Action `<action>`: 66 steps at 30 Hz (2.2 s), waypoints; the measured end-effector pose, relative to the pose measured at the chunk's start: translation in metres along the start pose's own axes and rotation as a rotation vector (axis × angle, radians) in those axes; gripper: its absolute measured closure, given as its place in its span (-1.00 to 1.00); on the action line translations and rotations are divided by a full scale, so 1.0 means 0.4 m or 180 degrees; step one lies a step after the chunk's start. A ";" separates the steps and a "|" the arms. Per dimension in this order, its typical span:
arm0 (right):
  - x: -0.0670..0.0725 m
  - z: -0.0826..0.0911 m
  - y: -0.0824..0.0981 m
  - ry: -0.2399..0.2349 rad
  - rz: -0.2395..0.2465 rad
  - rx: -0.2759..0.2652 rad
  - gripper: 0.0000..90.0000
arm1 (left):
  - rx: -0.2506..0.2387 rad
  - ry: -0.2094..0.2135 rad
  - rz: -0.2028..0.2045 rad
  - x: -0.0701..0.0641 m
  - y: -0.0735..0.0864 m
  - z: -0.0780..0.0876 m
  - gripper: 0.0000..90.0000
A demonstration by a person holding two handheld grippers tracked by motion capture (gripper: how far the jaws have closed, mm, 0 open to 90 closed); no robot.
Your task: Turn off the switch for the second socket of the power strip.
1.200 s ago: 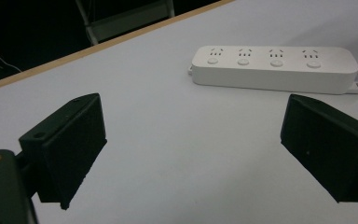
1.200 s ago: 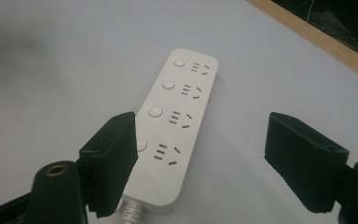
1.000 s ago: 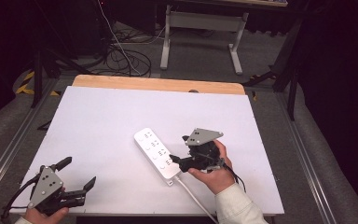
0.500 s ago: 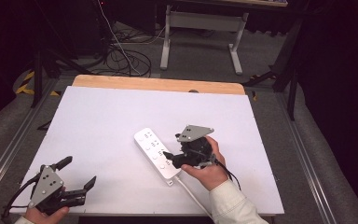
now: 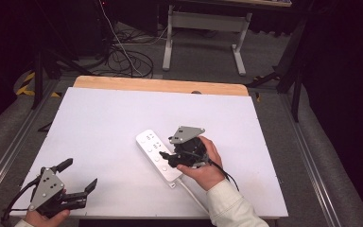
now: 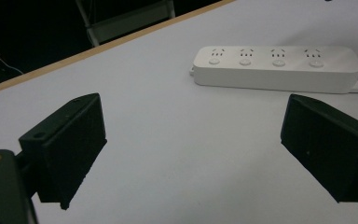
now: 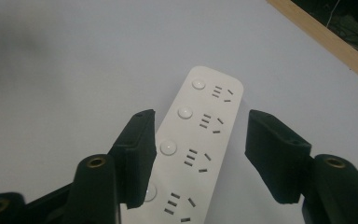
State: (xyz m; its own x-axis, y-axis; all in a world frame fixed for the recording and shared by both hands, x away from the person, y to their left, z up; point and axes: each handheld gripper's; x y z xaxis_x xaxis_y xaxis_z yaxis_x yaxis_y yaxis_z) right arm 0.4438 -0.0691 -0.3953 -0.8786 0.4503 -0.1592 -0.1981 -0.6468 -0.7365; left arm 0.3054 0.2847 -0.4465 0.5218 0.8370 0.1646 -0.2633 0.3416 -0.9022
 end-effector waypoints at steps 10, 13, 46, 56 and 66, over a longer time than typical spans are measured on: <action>-0.005 -0.029 -0.015 -0.0323 0.0049 0.0164 0.74 | 0.0014 -0.0009 -0.0020 0.001 0.000 -0.001 -0.84; -0.005 -0.040 -0.021 -0.0391 0.0057 0.0216 0.88 | 0.0016 -0.0013 -0.0023 0.001 0.000 -0.002 -0.84; 0.004 -0.148 -0.004 -0.0471 -0.0252 0.0498 1.00 | 0.0014 -0.0012 -0.0058 0.000 0.000 -0.002 -0.84; 0.010 -0.165 0.009 -0.0413 -0.0215 0.0537 1.00 | 0.0014 -0.0020 -0.0069 -0.001 0.000 -0.002 -0.84; 0.018 -0.170 0.017 -0.0340 -0.0184 0.0560 1.00 | 0.0029 -0.0011 -0.0058 -0.002 0.000 -0.003 -0.84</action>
State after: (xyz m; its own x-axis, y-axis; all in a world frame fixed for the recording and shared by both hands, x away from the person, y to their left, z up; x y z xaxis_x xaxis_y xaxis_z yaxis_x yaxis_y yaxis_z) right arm 0.4659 -0.0284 -0.4460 -0.9028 0.4279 -0.0426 -0.3139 -0.7235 -0.6148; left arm 0.3061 0.2837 -0.4472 0.5238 0.8321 0.1824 -0.2612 0.3607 -0.8953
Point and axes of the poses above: each handheld gripper's, and its own axes: z roughly backward along the jaws, y roughly out of its underside, x roughly to its left, and after that the axes turned 2 degrees about x, right-handed
